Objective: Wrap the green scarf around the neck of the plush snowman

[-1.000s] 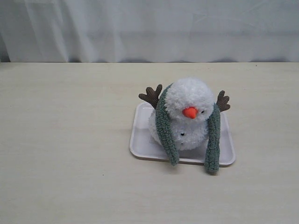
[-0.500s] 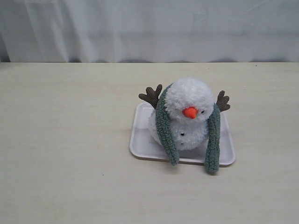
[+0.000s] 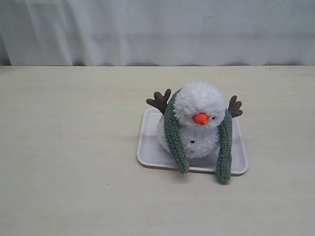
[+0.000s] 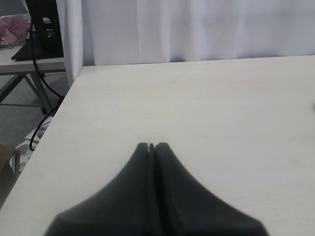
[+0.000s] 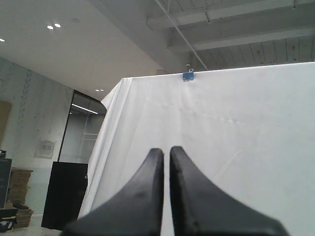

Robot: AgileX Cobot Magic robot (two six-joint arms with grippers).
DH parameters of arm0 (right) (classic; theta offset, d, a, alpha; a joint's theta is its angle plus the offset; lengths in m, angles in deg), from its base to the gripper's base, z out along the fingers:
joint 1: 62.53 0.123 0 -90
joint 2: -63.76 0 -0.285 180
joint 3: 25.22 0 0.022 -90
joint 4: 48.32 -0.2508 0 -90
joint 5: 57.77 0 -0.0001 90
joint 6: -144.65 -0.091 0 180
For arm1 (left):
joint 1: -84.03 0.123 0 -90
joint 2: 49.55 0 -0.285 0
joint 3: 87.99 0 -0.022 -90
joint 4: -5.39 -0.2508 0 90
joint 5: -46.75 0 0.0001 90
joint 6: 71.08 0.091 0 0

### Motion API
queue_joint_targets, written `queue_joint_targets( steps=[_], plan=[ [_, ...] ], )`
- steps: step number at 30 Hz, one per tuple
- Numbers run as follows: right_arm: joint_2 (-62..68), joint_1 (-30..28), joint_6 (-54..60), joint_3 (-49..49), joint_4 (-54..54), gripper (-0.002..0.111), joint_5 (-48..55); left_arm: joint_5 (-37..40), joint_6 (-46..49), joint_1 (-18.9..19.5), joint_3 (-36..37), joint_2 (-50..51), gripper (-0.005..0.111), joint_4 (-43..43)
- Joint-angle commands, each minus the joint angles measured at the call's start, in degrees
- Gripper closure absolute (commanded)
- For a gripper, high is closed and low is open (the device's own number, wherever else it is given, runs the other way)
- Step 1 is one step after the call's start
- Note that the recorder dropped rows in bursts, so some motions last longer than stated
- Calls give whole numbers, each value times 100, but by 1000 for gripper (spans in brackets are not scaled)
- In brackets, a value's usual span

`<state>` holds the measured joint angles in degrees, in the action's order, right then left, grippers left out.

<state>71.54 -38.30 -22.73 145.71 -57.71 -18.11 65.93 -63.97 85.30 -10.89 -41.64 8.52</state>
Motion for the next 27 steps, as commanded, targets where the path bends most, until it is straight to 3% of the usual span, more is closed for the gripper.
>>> queue_joint_targets(
  steps=[1,20,27],
  plan=[
    [0,-12,-27,137,-18,104,71,-65,-1,0,11,-13,107,-6],
    [0,-27,-27,210,-1,104,89,-65,-1,0,11,-13,107,-6],
    [0,-741,-27,210,-1,104,89,-65,-1,0,11,-13,107,-6]
  ],
)
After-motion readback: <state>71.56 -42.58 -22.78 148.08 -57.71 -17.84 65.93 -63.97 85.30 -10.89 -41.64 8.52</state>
